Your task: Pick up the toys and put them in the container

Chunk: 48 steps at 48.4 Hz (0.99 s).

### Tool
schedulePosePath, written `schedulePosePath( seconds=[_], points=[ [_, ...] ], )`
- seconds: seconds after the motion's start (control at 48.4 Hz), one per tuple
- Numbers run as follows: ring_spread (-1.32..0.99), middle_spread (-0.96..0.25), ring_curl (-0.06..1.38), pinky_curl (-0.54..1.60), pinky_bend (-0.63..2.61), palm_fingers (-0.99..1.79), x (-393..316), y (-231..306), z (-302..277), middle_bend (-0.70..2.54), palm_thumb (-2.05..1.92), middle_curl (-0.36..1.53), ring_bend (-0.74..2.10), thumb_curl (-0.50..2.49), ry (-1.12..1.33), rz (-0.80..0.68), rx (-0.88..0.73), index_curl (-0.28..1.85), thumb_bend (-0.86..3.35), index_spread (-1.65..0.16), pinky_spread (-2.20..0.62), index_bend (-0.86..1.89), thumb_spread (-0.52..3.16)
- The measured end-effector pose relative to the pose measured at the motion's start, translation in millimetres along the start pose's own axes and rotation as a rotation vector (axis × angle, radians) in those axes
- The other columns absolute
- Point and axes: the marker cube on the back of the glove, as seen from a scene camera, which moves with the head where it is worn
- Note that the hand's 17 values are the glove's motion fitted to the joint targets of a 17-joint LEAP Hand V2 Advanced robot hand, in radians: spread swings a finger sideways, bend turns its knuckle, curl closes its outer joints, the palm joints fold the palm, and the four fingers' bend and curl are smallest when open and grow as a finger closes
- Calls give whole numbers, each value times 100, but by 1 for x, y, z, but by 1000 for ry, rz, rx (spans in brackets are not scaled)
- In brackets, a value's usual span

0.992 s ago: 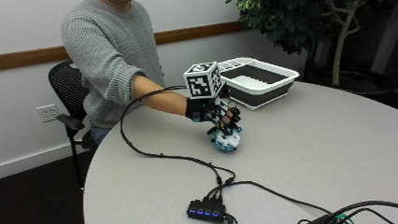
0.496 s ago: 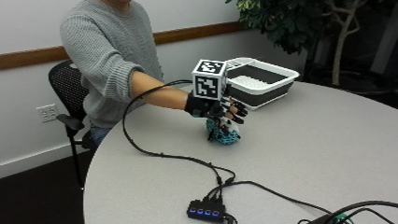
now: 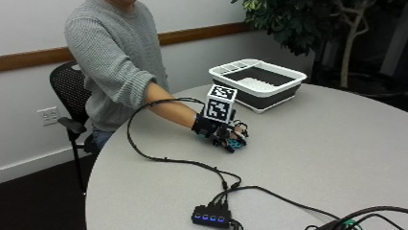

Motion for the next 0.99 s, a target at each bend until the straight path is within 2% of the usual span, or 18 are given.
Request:
schedulePosePath(
  seconds=[0.145,0.269,0.372,0.558,0.662,0.744,0.992],
  points=[
    [-18,-24,21,31,87,36,-6,1,0,33,15,34,31,30,-19,8,113,47,4,-44,-5,48,128],
    [-32,-30,29,32,86,81,-10,2,-7,48,37,41,59,38,-16,9,153,49,15,-42,-24,43,132],
    [-39,-34,35,35,92,91,-4,4,-39,52,49,45,67,45,-56,1,160,54,19,-40,-31,44,127],
    [-47,-37,42,41,96,92,17,12,-169,57,58,53,75,53,-113,58,348,64,19,-38,-37,49,116],
    [-49,-38,44,43,99,90,11,18,-196,59,58,56,76,57,-126,39,372,69,17,-37,-38,51,111],
    [-50,-39,45,44,100,89,-31,13,-200,60,59,59,77,60,-167,-18,371,73,15,-36,-39,52,107],
    [-52,-40,49,47,104,84,-250,-39,-220,63,59,67,79,67,-187,-302,348,83,11,-36,-40,55,101]
  ],
)
